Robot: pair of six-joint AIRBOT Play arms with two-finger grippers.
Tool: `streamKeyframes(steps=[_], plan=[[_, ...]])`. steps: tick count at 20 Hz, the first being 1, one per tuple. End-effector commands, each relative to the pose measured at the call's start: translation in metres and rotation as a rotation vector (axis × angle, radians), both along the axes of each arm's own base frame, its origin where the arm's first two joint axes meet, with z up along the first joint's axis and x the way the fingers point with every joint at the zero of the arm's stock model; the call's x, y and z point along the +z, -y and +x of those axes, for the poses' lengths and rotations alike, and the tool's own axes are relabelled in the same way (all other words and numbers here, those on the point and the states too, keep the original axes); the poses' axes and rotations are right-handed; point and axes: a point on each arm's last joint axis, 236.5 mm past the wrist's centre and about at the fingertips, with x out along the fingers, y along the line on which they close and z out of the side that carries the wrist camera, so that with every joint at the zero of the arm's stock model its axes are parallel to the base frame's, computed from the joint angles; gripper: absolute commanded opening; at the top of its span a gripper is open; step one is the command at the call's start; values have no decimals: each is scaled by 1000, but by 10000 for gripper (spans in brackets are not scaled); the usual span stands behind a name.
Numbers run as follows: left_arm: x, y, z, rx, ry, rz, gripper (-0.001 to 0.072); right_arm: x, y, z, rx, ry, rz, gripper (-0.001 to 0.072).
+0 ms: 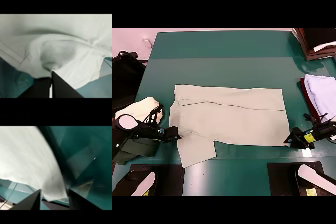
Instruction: Fold the shirts.
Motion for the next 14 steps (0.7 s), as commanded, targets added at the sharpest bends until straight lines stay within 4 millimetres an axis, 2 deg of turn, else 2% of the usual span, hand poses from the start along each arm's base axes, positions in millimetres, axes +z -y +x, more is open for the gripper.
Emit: streamKeyframes(steps=[1,2,3,5,7,9,11,13,14], plan=[[6,-1,-7,-42,2,10,22,-8,-8,7,87,26,-26,157],[10,-4,-11,-49,12,26,22,-1,-7,15,125,66,-56,64],[14,-9,-18,-44,13,52,22,7,-5,23,158,107,-87,18],[27,-15,-36,-48,24,87,22,29,3,27,241,165,-158,17],[43,-12,-60,-57,15,76,22,52,15,16,322,175,-239,17],[66,-7,-77,-77,32,61,22,74,25,10,320,197,-314,16],[92,-8,-67,-79,110,68,21,93,27,19,298,282,-358,16],[108,-9,-40,-64,183,71,21,108,31,34,271,350,-396,16],[110,-10,-24,-67,203,75,21,113,35,45,263,376,-409,16]])
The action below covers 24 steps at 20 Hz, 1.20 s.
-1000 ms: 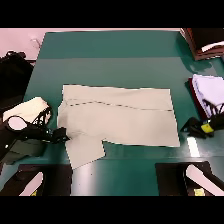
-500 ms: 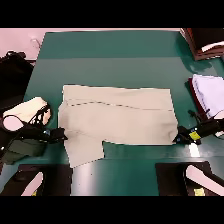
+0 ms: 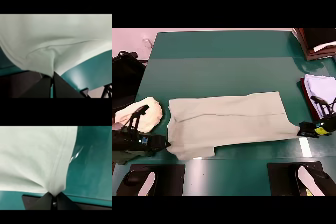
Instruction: Fold the shirts.
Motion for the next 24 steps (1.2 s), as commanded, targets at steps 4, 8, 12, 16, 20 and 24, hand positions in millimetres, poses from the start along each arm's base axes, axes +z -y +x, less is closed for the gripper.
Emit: streamKeyframes(steps=[4,8,12,16,20,24], plan=[[-3,-10,100,26,107,24,22,29,6,77,-26,162,17,16],[-30,-17,165,4,99,51,24,9,-12,142,68,147,40,16],[-45,-25,221,48,136,67,25,-16,-23,195,80,124,48,17],[-42,-30,252,96,204,71,32,-16,-31,230,46,147,140,49],[-29,-21,254,120,188,18,563,3,-19,245,42,220,237,372],[-11,2,256,131,191,-102,25,-17,22,215,-30,157,288,492]])
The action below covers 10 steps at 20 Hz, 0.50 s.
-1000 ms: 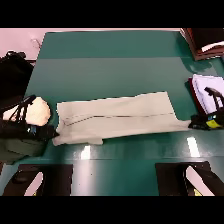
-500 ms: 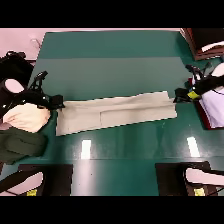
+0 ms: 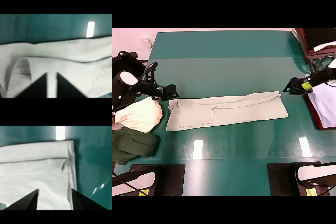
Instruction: Fold the shirts.
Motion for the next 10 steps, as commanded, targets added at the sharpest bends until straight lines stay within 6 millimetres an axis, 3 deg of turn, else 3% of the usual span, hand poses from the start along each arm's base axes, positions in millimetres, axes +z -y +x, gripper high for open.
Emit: streamKeyframes(steps=[1,4,7,10], plan=[[18,21,8,11,25,-118,25,-18,23,-23,-44,-44,98,492],[25,46,12,-5,58,-156,25,-53,23,-46,-115,-139,226,492],[27,98,15,-38,102,-172,24,-73,-7,-47,-121,-164,365,490],[6,153,-1,-148,71,-167,24,-81,-35,-42,-42,-182,367,460]])
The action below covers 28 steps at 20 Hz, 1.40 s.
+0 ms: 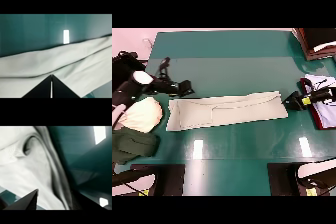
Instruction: Fold the shirts.
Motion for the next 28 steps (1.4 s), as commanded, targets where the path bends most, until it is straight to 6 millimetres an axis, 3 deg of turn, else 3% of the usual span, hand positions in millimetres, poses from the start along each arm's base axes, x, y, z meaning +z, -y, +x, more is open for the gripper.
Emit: streamKeyframes(steps=[1,3,4,6,9,12,15,20,24,26,28], plan=[[-18,61,-12,-94,-8,-5,24,-10,-28,6,76,22,25,360],[-30,88,-14,-152,-29,1,24,6,-39,17,144,90,6,57],[-35,102,-14,-181,-36,3,24,18,-41,24,160,130,-8,17],[-43,128,-13,-221,-46,2,24,57,-42,38,184,237,-48,16],[-59,156,-9,-256,-67,2,24,136,-55,51,194,389,-97,16],[-72,174,-3,-262,-86,-1,24,206,-87,50,231,533,-132,16],[-81,186,1,-271,-96,-7,24,252,-127,43,277,637,-133,16],[-92,194,-1,-270,-134,-14,24,292,-194,25,375,732,-87,16],[-92,192,0,-270,-133,-10,24,305,-234,14,418,772,-47,16],[-84,185,4,-292,-133,3,24,306,-251,7,445,780,-29,16],[-51,159,25,-294,-60,49,24,312,-273,2,461,813,-7,17]])
